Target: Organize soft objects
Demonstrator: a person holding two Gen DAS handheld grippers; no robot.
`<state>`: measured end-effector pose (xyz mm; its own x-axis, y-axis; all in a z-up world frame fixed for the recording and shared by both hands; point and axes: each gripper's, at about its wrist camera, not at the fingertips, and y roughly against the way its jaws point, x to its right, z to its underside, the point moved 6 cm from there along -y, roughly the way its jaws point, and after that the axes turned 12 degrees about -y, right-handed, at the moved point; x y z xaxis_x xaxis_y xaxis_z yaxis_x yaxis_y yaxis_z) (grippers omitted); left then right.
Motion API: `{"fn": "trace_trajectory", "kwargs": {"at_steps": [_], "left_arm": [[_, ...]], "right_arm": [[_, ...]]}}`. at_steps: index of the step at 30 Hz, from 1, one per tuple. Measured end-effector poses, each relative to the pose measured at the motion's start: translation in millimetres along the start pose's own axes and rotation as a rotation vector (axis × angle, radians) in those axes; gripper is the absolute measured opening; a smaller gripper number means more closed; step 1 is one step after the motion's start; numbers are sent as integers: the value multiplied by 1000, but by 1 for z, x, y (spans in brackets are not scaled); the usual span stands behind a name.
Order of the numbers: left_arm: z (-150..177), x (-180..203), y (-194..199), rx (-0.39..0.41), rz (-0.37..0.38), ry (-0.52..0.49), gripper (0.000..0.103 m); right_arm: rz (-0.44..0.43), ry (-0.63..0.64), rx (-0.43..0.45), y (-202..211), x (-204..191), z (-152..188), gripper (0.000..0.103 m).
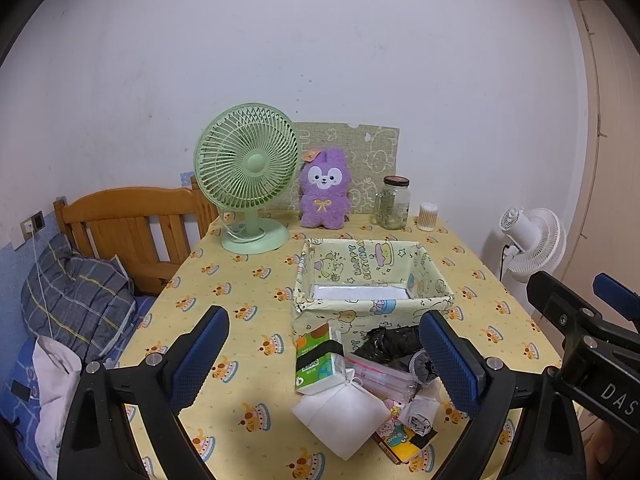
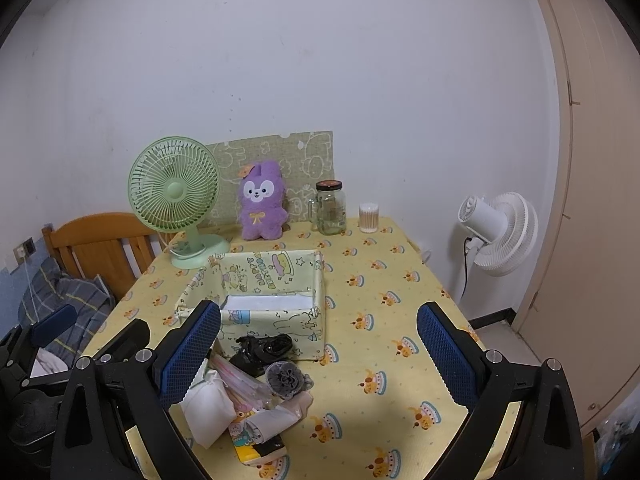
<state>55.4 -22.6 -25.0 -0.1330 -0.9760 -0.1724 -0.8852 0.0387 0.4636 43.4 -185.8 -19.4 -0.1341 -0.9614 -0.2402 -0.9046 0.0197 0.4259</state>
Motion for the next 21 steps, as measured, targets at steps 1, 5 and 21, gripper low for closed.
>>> {"fn": "trace_trajectory", "kwargs": {"at_steps": [1, 5, 21], "left_arm": [[0, 0, 0, 1, 1, 1, 96], [-1, 1, 0, 0, 3, 2, 95], [18, -2, -10, -30, 35, 22, 90]], "right_arm": [[1, 0, 1, 0, -1, -1, 100], [7, -3, 5, 0, -2, -2, 100], [-17, 10, -6, -6, -9, 12, 100]]}}
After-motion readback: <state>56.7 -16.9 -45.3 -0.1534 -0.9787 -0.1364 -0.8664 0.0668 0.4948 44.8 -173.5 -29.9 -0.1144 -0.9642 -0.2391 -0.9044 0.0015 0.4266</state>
